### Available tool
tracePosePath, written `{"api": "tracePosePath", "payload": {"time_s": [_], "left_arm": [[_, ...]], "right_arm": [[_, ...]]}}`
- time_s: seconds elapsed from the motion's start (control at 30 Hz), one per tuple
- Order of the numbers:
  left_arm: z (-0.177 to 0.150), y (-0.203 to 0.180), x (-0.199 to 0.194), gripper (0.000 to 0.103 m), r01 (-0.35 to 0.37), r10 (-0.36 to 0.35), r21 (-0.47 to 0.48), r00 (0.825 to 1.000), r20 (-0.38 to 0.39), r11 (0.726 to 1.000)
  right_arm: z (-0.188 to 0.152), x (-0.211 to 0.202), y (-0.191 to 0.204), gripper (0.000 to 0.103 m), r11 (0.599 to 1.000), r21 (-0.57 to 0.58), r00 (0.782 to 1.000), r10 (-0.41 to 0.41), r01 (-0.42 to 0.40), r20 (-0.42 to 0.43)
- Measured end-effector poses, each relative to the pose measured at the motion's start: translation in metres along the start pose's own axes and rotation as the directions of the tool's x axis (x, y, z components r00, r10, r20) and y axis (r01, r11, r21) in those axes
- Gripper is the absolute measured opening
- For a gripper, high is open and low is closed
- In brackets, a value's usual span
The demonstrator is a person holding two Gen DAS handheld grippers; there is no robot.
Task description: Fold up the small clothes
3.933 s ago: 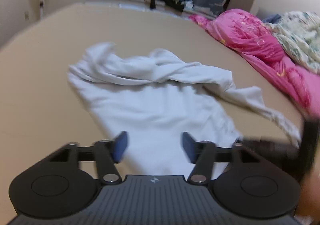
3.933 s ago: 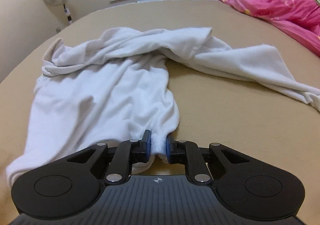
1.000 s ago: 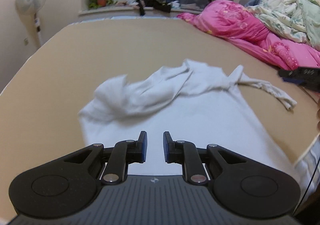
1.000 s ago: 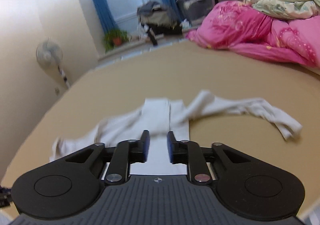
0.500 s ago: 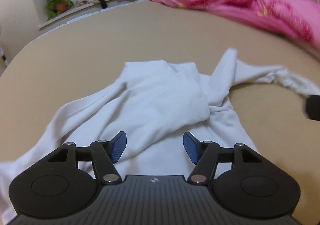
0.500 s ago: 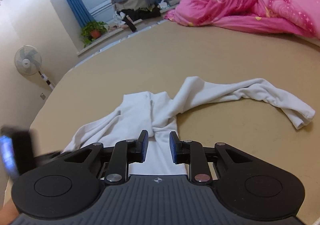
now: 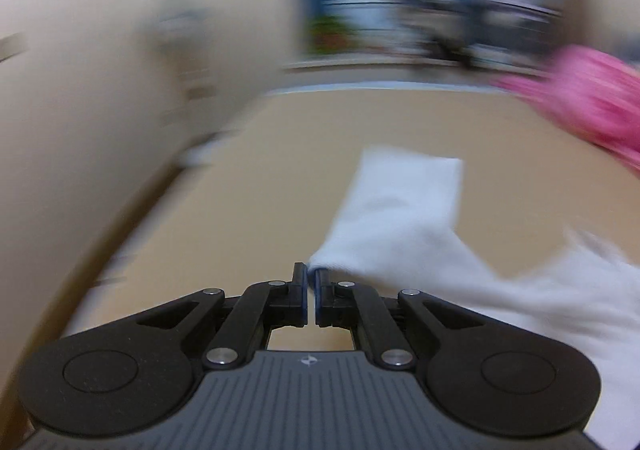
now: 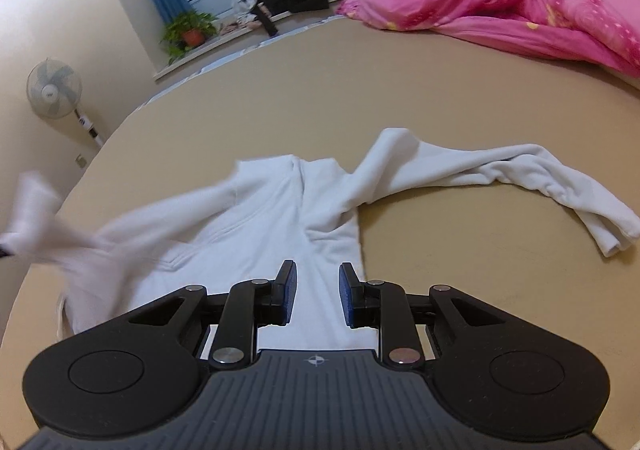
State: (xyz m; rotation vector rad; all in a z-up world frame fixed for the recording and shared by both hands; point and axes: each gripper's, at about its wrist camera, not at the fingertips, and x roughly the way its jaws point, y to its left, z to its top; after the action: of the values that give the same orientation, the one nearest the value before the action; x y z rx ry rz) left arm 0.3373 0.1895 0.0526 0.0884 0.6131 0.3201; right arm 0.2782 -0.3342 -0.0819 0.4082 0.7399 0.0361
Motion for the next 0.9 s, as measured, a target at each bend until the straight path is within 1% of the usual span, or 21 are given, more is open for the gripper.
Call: {"api": "tracePosePath", "payload": {"time_s": [0.03, 0.07, 0.1, 0.17, 0.2, 0.23, 0.3, 0.33, 0.37, 0.4, 0.43, 0.57, 0.6, 0.67, 0.7, 0.73, 0.77, 0.8, 0.83, 0.87, 0.9], "left_arm": [[0.002, 0.047, 0.015, 0.000, -0.149, 0.149, -0.037, 0.989, -0.007, 0.988], [0.002, 0.094, 0.032, 0.000, -0.274, 0.272, -0.091, 0.962, -0.038, 0.957], [0.000, 0.134, 0.047, 0.000, -0.337, 0.326, -0.160, 0.941, -0.091, 0.928], [-0.010, 0.199, 0.068, 0.000, -0.420, 0.364, -0.309, 0.904, -0.225, 0.853], [-0.016, 0.212, 0.067, 0.000, -0.434, 0.359, -0.363, 0.897, -0.256, 0.825], [-0.019, 0.212, 0.062, 0.000, -0.393, 0.318, -0.404, 0.917, -0.241, 0.826], [-0.026, 0.182, 0.050, 0.007, -0.235, 0.169, -0.426, 0.968, -0.187, 0.874], [-0.031, 0.164, 0.047, 0.013, -0.157, 0.082, -0.432, 0.979, -0.188, 0.888], [-0.036, 0.144, 0.045, 0.030, -0.079, -0.012, -0.454, 0.981, -0.194, 0.887], [-0.042, 0.125, 0.043, 0.044, -0.001, -0.111, -0.496, 0.974, -0.196, 0.868], [-0.050, 0.104, 0.042, 0.048, 0.064, -0.209, -0.552, 0.956, -0.205, 0.831], [-0.081, 0.044, 0.067, 0.065, 0.136, -0.458, -0.706, 0.841, -0.289, 0.695], [-0.085, 0.033, 0.079, 0.065, 0.129, -0.481, -0.715, 0.818, -0.315, 0.687], [-0.096, 0.029, 0.107, 0.066, 0.075, -0.484, -0.728, 0.793, -0.370, 0.681], [-0.101, 0.029, 0.120, 0.066, 0.057, -0.505, -0.746, 0.770, -0.389, 0.663], [-0.106, 0.031, 0.133, 0.066, 0.044, -0.538, -0.776, 0.745, -0.395, 0.630], [-0.113, 0.036, 0.143, 0.065, 0.036, -0.560, -0.807, 0.738, -0.376, 0.590], [-0.114, 0.039, 0.151, 0.064, 0.041, -0.567, -0.822, 0.744, -0.354, 0.568], [-0.113, 0.039, 0.156, 0.062, 0.057, -0.562, -0.819, 0.754, -0.340, 0.571], [-0.111, 0.036, 0.160, 0.046, 0.075, -0.554, -0.802, 0.760, -0.338, 0.592], [-0.109, 0.033, 0.163, 0.016, 0.085, -0.539, -0.777, 0.767, -0.348, 0.623]], "right_arm": [[-0.001, 0.000, 0.003, 0.025, 1.000, -0.012, 1.000, -0.002, 0.002, -0.001], [-0.003, 0.000, 0.006, 0.025, 1.000, -0.023, 1.000, -0.007, 0.007, -0.004], [-0.004, 0.001, 0.007, 0.025, 0.999, -0.031, 1.000, -0.013, 0.012, -0.008], [-0.008, 0.004, 0.010, 0.025, 0.999, -0.043, 0.999, -0.024, 0.023, -0.021], [-0.010, 0.006, 0.012, 0.025, 0.998, -0.047, 0.999, -0.032, 0.030, -0.028], [-0.012, 0.008, 0.013, 0.025, 0.998, -0.053, 0.999, -0.037, 0.036, -0.036], [-0.017, 0.013, 0.018, 0.025, 0.996, -0.069, 0.997, -0.052, 0.048, -0.049], [-0.019, 0.015, 0.021, 0.025, 0.996, -0.078, 0.997, -0.055, 0.051, -0.054], [-0.020, 0.017, 0.024, 0.025, 0.995, -0.086, 0.997, -0.054, 0.049, -0.057], [-0.022, 0.019, 0.027, 0.025, 0.995, -0.089, 0.997, -0.050, 0.045, -0.057], [-0.022, 0.020, 0.030, 0.025, 0.995, -0.089, 0.998, -0.042, 0.037, -0.054], [-0.006, 0.028, 0.055, 0.026, 0.988, -0.149, 1.000, 0.030, -0.028, 0.009], [0.002, 0.033, 0.063, 0.027, 0.986, -0.162, 0.999, 0.042, -0.038, 0.023], [0.020, 0.050, 0.084, 0.035, 0.979, -0.198, 0.997, 0.068, -0.057, 0.047], [0.028, 0.064, 0.096, 0.047, 0.972, -0.223, 0.996, 0.078, -0.068, 0.039], [0.035, 0.081, 0.108, 0.052, 0.966, -0.246, 0.997, 0.080, -0.073, 0.017], [0.042, 0.097, 0.118, 0.053, 0.961, -0.267, 0.997, 0.072, -0.070, -0.001], [0.046, 0.115, 0.128, 0.053, 0.955, -0.290, 0.998, 0.061, -0.065, -0.023], [0.050, 0.137, 0.137, 0.054, 0.948, -0.314, 0.998, 0.040, -0.055, -0.053], [0.052, 0.156, 0.144, 0.054, 0.942, -0.335, 0.997, 0.007, -0.032, -0.076], [0.054, 0.174, 0.150, 0.054, 0.937, -0.349, 0.995, -0.023, -0.011, -0.094]]}}
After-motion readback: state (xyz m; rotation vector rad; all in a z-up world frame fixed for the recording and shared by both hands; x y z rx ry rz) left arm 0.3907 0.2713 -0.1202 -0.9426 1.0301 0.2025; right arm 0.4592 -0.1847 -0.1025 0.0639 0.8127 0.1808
